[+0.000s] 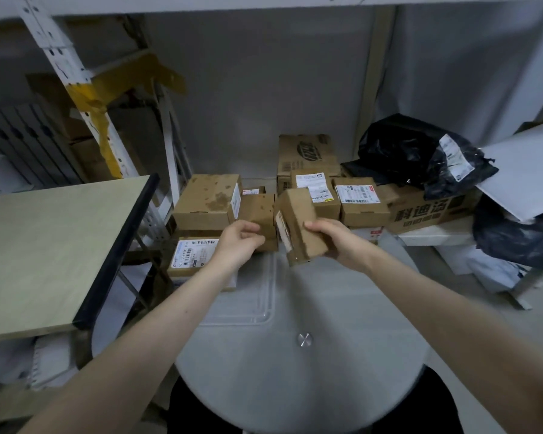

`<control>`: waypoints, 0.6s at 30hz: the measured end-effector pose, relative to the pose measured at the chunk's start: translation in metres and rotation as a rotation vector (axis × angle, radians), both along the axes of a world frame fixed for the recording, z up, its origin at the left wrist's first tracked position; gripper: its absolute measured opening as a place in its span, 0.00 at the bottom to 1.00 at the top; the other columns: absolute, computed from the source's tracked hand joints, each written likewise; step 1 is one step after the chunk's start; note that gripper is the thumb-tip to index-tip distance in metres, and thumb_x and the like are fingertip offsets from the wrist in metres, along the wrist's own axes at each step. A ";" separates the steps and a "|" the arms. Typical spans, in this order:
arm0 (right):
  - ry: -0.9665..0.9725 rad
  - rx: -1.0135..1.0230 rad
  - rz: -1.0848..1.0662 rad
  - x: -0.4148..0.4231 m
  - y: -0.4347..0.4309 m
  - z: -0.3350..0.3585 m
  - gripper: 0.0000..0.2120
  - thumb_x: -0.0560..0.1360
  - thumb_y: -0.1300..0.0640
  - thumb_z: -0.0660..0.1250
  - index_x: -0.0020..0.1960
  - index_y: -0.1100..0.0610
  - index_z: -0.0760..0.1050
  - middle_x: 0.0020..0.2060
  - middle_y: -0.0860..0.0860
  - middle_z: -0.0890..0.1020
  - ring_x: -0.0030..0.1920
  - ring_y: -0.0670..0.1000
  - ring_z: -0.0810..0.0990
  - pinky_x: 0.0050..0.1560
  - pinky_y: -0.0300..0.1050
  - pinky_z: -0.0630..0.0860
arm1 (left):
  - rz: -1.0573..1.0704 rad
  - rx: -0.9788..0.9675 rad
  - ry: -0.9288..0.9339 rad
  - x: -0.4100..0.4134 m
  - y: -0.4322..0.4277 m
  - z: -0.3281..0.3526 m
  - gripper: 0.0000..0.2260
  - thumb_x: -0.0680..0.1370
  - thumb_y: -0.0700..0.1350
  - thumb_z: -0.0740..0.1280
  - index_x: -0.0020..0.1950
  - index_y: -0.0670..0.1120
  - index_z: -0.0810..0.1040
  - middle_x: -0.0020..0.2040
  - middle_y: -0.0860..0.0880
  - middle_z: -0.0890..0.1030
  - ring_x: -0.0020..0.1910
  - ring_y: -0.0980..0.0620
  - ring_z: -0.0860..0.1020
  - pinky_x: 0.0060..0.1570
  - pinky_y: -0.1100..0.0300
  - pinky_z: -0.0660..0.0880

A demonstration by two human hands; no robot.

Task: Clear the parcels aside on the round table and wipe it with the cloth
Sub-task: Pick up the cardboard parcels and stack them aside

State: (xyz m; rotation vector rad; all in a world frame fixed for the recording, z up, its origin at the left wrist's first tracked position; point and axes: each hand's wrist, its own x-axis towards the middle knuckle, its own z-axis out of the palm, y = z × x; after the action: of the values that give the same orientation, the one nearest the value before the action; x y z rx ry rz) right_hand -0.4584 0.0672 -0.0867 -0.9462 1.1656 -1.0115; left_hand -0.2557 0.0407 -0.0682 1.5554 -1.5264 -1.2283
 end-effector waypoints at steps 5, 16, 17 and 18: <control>-0.588 0.154 -0.118 0.007 0.019 0.012 0.19 0.73 0.44 0.63 0.54 0.55 0.82 0.53 0.55 0.84 0.53 0.55 0.80 0.56 0.51 0.75 | -0.095 0.126 0.302 -0.013 0.015 0.019 0.11 0.78 0.48 0.66 0.59 0.47 0.74 0.52 0.48 0.80 0.50 0.50 0.79 0.54 0.52 0.74; -0.660 0.165 0.017 0.015 0.041 0.011 0.25 0.67 0.42 0.68 0.58 0.56 0.79 0.54 0.56 0.81 0.52 0.56 0.78 0.48 0.47 0.75 | -0.124 0.149 0.457 -0.014 0.023 0.040 0.10 0.76 0.45 0.68 0.56 0.43 0.78 0.51 0.43 0.83 0.51 0.45 0.81 0.61 0.44 0.74; -0.621 0.143 -0.019 0.016 0.040 0.009 0.23 0.69 0.43 0.65 0.58 0.56 0.78 0.52 0.55 0.82 0.50 0.55 0.79 0.48 0.47 0.75 | -0.120 0.152 0.451 -0.014 0.023 0.040 0.08 0.77 0.44 0.68 0.55 0.44 0.78 0.50 0.43 0.83 0.51 0.45 0.81 0.61 0.44 0.74; -0.589 0.108 -0.045 0.017 0.040 0.009 0.22 0.70 0.45 0.64 0.58 0.56 0.78 0.50 0.54 0.82 0.48 0.53 0.79 0.47 0.47 0.75 | -0.115 0.154 0.439 -0.013 0.023 0.039 0.07 0.77 0.43 0.68 0.54 0.45 0.78 0.50 0.43 0.83 0.51 0.45 0.81 0.61 0.44 0.74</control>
State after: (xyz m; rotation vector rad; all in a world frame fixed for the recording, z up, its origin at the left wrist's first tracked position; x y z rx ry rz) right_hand -0.4413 0.1076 -0.0776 -0.4834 0.7372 -1.1491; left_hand -0.2690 0.0638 -0.0291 1.1932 -1.2698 -1.6580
